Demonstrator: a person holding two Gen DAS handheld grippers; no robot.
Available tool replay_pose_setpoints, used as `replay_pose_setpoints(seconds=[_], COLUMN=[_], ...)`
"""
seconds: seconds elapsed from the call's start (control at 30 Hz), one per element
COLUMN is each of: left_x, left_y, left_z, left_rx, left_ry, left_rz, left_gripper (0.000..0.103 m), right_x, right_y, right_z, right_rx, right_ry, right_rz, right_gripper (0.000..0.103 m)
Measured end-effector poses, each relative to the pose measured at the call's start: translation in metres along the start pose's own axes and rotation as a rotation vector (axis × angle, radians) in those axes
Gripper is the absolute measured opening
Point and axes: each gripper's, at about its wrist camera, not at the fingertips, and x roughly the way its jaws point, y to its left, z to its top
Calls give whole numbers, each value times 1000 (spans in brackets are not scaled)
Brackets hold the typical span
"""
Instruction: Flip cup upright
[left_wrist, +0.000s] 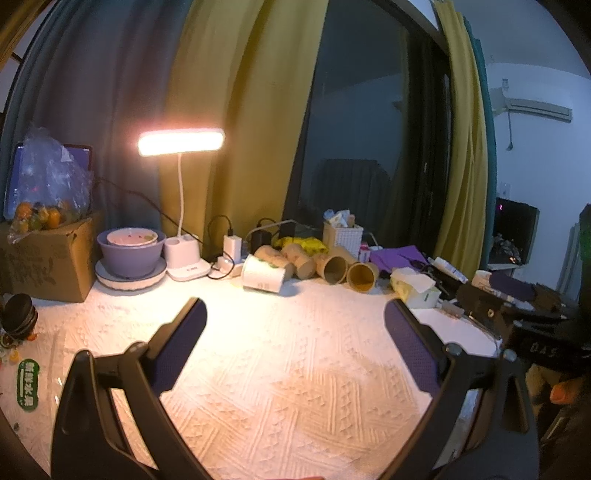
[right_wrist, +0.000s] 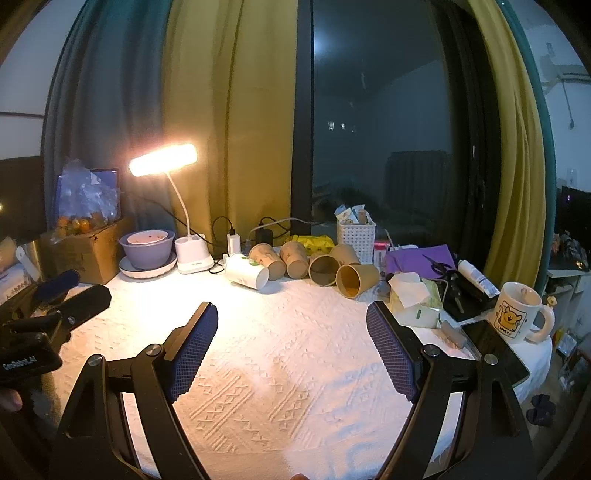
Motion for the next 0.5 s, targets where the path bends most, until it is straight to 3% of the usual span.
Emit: replay_pose_setpoints(seconds=[0.5], left_x=[70], left_y=[-9], left_z=[7], left_rx=[43], left_ry=[169], left_rz=[32], left_gripper=[98], right_x=[52], right_y=[-30], right_z=[5], right_rx=[63], right_ry=[83], right_rz=[-7], right_gripper=[85])
